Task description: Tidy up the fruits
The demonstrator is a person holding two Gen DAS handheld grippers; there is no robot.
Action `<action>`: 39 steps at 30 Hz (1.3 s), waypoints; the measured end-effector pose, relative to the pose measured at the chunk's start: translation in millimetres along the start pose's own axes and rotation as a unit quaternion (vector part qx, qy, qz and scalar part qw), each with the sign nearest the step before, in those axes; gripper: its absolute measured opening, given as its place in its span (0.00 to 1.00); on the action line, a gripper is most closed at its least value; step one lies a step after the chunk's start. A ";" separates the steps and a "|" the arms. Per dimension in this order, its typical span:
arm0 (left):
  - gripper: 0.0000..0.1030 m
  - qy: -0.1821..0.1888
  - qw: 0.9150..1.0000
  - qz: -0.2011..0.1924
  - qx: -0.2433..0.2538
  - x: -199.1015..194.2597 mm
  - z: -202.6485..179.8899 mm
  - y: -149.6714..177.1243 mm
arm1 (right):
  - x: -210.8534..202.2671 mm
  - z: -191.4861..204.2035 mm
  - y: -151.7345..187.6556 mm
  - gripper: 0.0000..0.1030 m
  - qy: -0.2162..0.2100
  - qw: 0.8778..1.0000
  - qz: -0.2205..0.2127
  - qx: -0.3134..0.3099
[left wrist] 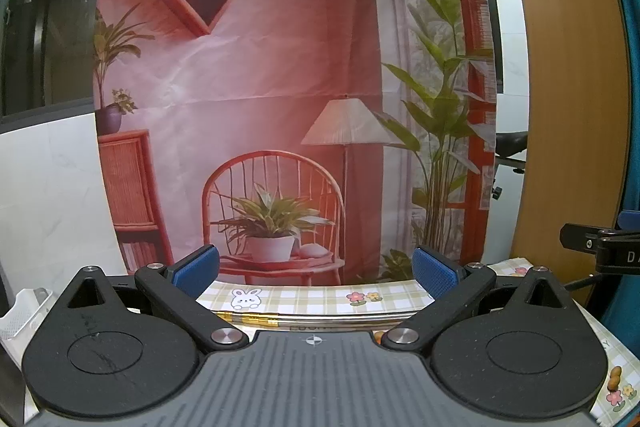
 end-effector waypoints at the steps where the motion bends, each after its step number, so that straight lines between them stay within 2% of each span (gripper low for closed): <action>1: 1.00 0.000 1.000 0.000 0.000 -0.3 0.1 0.2 | 0.0 0.1 0.0 1.00 0.000 1.000 0.000 0.000; 32: 1.00 0.001 1.000 0.015 -0.013 9.6 5.2 3.5 | 0.4 7.6 4.0 1.00 -0.002 1.000 0.002 0.000; 39: 1.00 0.025 0.997 0.065 -0.039 41.7 18.8 20.1 | 18.2 1.3 20.9 1.00 -0.026 0.999 0.016 0.020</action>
Point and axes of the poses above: each gripper's, at about its wrist camera, not at the fingertips, and x roughly the way its jaws point, z to its left, y to its underside, the point moved 1 cm from there along x, roughly the way its jaws point, and after that the axes turned 2 degrees about -x, right-handed, at the moved point
